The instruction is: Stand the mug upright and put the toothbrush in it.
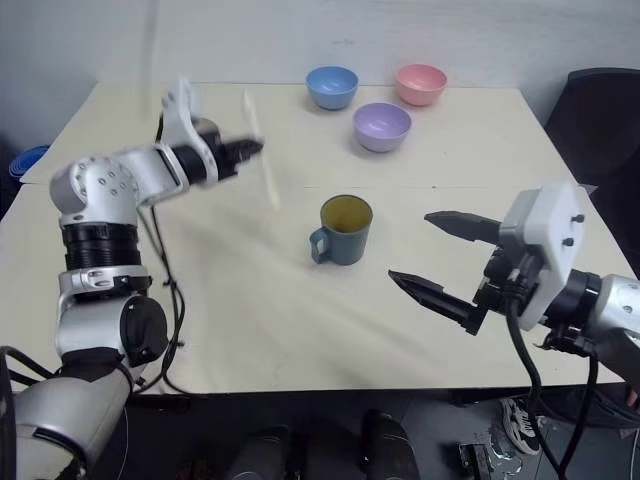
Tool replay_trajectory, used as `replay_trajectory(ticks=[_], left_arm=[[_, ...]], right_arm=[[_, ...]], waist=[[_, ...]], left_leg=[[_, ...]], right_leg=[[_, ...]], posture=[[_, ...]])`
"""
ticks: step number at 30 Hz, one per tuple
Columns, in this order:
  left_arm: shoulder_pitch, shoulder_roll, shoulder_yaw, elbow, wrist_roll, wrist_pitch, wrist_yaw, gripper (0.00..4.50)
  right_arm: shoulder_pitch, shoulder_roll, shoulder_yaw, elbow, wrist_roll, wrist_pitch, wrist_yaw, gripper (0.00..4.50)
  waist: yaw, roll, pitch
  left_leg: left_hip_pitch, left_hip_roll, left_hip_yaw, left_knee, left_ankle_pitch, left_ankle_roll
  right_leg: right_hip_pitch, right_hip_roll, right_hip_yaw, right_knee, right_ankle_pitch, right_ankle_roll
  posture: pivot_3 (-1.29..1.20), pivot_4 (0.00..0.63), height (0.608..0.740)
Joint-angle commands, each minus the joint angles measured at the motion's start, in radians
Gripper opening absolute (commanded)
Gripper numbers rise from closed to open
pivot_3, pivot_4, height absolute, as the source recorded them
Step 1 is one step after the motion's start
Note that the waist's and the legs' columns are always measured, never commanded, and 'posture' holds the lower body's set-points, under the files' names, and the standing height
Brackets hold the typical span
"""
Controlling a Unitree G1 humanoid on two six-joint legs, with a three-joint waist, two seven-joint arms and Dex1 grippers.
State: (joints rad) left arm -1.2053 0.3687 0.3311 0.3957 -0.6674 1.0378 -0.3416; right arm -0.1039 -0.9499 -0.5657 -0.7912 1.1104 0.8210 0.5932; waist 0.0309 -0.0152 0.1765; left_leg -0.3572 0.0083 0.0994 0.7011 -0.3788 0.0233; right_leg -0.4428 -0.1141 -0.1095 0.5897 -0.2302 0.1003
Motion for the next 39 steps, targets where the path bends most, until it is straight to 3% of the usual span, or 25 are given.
replay_trajectory(ticks=[1,6,10,16,21,26,30,34,36,39], left_arm=[[-0.044,-0.001,-0.043,-0.066,-0.046,-0.126,-0.238,0.20],[-0.003,-0.036,-0.211,-0.090,0.019,-0.247,-0.442,0.20],[0.078,-0.032,-0.382,-0.116,0.192,-0.474,-0.534,0.20],[0.097,-0.086,-0.394,0.002,0.307,-0.709,-0.496,0.20],[0.073,-0.118,-0.353,0.096,0.333,-0.780,-0.433,0.20],[0.114,-0.114,-0.367,0.087,0.338,-0.757,-0.478,0.20],[0.152,-0.098,-0.350,0.030,0.299,-0.681,-0.516,1.52],[0.210,-0.037,-0.329,-0.102,0.245,-0.563,-0.557,2.55],[0.239,0.016,-0.316,-0.176,0.216,-0.502,-0.580,3.17],[0.289,0.207,-0.296,-0.304,0.171,-0.426,-0.726,3.99]], right_arm=[[0.019,-0.014,-0.042,-0.015,0.028,-0.002,-0.039,4.48],[0.046,-0.007,-0.030,-0.036,0.020,-0.014,-0.084,4.48],[0.079,0.008,-0.058,-0.057,0.024,-0.025,-0.126,4.48],[0.112,0.017,-0.061,-0.081,0.038,-0.044,-0.160,4.48],[0.120,0.016,-0.056,-0.081,0.034,-0.054,-0.167,4.48],[0.105,0.007,-0.031,-0.054,0.013,-0.070,-0.158,4.48],[0.092,-0.002,-0.009,-0.037,-0.013,-0.077,-0.137,4.50],[0.068,-0.009,0.025,-0.005,-0.039,-0.087,-0.114,4.50],[0.054,-0.012,0.044,0.013,-0.061,-0.090,-0.091,4.50],[0.046,-0.031,0.064,0.058,-0.096,-0.096,-0.025,4.50]], waist=[[-0.004,0.000,0.000],[-0.004,0.001,0.000],[-0.004,0.001,0.000],[-0.002,0.000,0.000],[0.003,0.000,0.000],[0.002,0.000,0.000],[0.001,0.000,0.000],[-0.005,0.000,0.000],[-0.008,0.000,0.000],[-0.014,0.001,0.001]], left_leg=[[0.000,0.000,0.001,0.000,0.000,0.000],[0.005,0.001,0.002,0.000,0.001,0.001],[0.004,0.001,0.002,0.000,0.001,0.001],[0.001,0.000,0.001,0.000,0.001,0.002],[0.001,0.001,-0.003,0.001,0.001,0.005],[0.001,0.001,-0.006,0.001,-0.001,0.009],[0.001,0.001,-0.006,0.001,-0.001,0.009],[0.001,0.004,-0.006,0.002,-0.001,0.009],[0.001,0.004,-0.006,0.002,-0.001,0.009],[0.001,0.005,-0.005,0.002,-0.001,0.009]], right_leg=[[0.000,0.000,0.000,0.000,0.000,0.000],[0.003,0.001,0.001,0.002,0.000,0.000],[0.003,0.000,0.002,0.001,0.000,0.000],[0.000,0.000,0.002,0.001,0.000,0.000],[0.001,-0.001,0.002,0.001,0.001,0.000],[0.001,-0.001,0.003,0.000,0.001,0.001],[0.001,-0.002,0.003,0.000,0.002,0.001],[0.001,-0.001,0.003,0.000,0.002,0.001],[0.001,-0.001,0.003,0.000,0.002,0.001],[0.000,-0.001,0.004,0.000,0.001,0.001]], posture=[[0.00,0.150,0.740],[0.00,0.150,0.740],[0.00,0.150,0.740],[0.00,0.150,0.740],[0.00,0.150,0.740],[0.00,0.150,0.740],[0.00,0.150,0.740],[0.00,0.150,0.740],[0.00,0.150,0.740],[0.00,0.150,0.740]])
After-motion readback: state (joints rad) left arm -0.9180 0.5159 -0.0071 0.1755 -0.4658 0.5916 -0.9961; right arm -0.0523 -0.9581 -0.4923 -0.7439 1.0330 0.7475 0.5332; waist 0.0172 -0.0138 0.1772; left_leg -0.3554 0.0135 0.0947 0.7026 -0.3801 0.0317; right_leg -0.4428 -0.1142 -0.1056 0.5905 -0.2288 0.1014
